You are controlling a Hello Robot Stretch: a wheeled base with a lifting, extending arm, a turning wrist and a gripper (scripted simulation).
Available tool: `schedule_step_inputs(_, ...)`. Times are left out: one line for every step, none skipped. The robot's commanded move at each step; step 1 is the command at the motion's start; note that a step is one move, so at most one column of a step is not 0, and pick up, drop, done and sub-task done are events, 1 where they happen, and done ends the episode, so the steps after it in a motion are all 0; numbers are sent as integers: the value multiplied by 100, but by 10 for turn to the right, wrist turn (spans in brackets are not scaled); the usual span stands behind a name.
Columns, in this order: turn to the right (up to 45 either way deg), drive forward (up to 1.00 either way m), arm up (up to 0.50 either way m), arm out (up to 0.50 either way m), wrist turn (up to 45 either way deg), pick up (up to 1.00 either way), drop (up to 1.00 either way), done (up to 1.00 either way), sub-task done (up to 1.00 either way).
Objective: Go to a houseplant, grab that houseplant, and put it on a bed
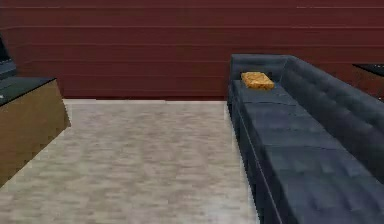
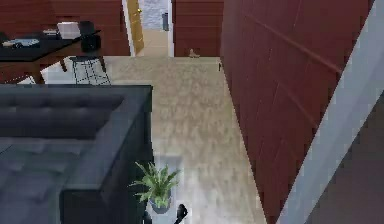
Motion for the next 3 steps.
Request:
schedule_step_inputs(450,0,0,0,0,0,0,0,0)
schedule_step_inputs(450,0,0,0,0,0,0,0,0)
schedule_step_inputs(0,100,0,0,0,0,0,0,0)
